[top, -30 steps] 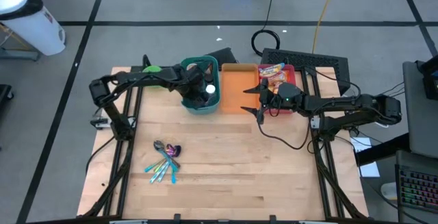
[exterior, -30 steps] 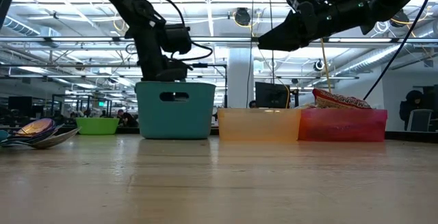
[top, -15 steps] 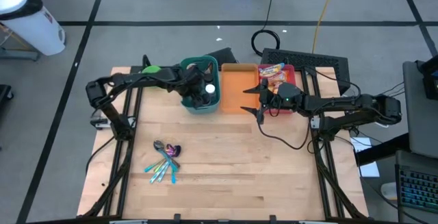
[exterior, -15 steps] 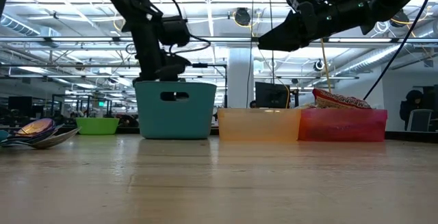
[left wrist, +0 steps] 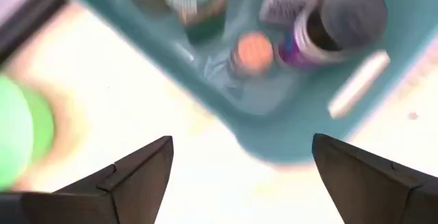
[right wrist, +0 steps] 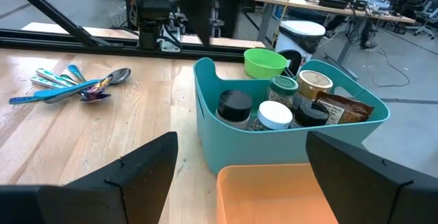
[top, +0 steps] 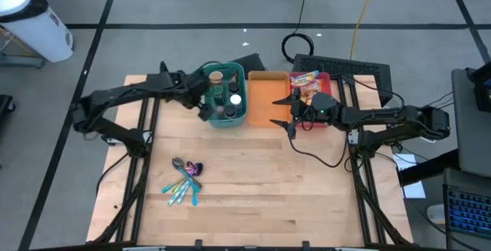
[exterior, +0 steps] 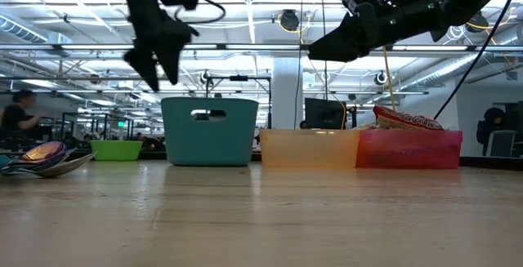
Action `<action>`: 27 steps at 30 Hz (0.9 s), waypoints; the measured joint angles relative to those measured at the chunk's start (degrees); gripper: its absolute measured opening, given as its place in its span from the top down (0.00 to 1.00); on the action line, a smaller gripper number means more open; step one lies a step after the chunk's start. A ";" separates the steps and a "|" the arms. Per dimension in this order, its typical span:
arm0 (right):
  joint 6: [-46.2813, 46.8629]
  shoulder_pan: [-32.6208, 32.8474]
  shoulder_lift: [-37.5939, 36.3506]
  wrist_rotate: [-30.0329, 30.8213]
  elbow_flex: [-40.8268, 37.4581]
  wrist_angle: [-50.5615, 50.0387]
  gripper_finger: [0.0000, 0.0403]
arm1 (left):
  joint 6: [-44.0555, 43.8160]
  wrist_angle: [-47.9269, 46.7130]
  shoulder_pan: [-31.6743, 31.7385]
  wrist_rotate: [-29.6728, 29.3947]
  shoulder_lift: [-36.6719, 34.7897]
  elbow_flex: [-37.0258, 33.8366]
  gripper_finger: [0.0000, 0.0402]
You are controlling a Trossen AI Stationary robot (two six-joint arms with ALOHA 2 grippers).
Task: Pick & Place Food Item
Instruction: Put the left purple spoon into the orange bin
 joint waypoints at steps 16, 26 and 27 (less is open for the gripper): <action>0.82 0.11 0.00 -0.26 -0.02 -0.79 0.21 | -39.74 8.85 -32.07 5.50 -8.15 -25.04 0.13; 2.43 0.67 -0.01 -0.26 -0.02 0.62 0.21 | -44.47 13.43 -39.45 4.86 -8.04 -29.08 0.13; 2.43 0.93 0.00 -0.26 -0.02 0.63 0.21 | -44.47 13.19 -39.81 5.12 -8.04 -29.08 0.13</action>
